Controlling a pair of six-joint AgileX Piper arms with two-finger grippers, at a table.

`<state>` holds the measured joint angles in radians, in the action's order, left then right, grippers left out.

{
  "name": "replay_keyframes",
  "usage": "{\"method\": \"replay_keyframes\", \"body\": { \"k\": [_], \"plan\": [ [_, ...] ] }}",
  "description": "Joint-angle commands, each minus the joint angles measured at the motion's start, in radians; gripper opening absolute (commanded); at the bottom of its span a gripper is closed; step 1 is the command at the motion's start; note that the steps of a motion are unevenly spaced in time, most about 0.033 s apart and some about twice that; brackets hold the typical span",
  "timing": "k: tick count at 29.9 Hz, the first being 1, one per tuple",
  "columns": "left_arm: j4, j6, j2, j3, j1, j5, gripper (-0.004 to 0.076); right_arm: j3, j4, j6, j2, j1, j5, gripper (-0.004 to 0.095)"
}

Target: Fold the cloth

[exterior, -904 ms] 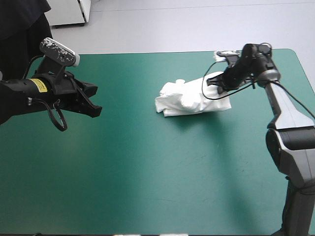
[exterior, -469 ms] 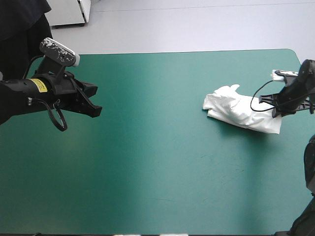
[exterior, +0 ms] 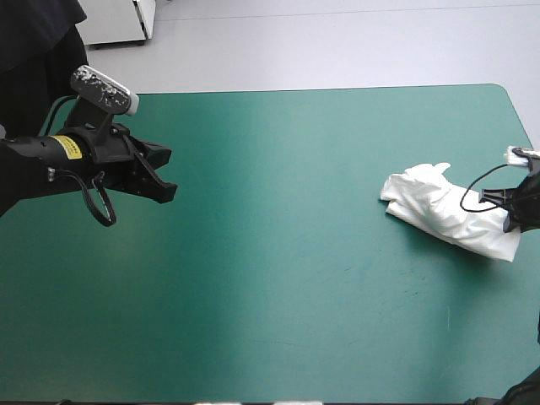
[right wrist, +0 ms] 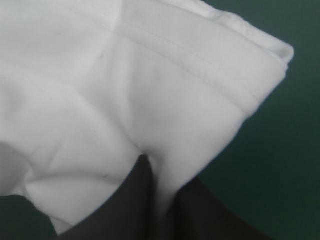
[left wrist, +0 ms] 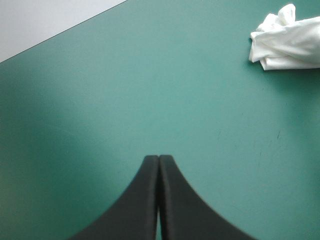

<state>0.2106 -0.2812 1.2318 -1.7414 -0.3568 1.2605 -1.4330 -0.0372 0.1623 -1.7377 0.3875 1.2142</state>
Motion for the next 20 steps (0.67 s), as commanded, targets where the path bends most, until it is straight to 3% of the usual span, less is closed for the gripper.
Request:
{"method": "replay_keyframes", "body": {
  "k": [1,10,14,20],
  "plan": [
    [0.036,-0.013,-0.033,-0.022,-0.002,0.023,-0.0022,-0.009,0.037,0.012,0.056,0.015,-0.013,-0.0001],
    [0.036,-0.013,-0.05,-0.022,-0.002,0.025,-0.0022,-0.009,0.019,-0.003,0.054,0.035,-0.018,0.0004],
    [0.036,-0.013,-0.05,-0.022,-0.002,0.025,-0.0022,0.007,-0.064,0.023,0.052,0.08,-0.011,0.0086],
    [0.037,-0.013,-0.05,-0.022,-0.002,0.025,-0.0022,0.028,-0.084,0.028,0.052,0.142,-0.009,0.0177]
  ]
}}
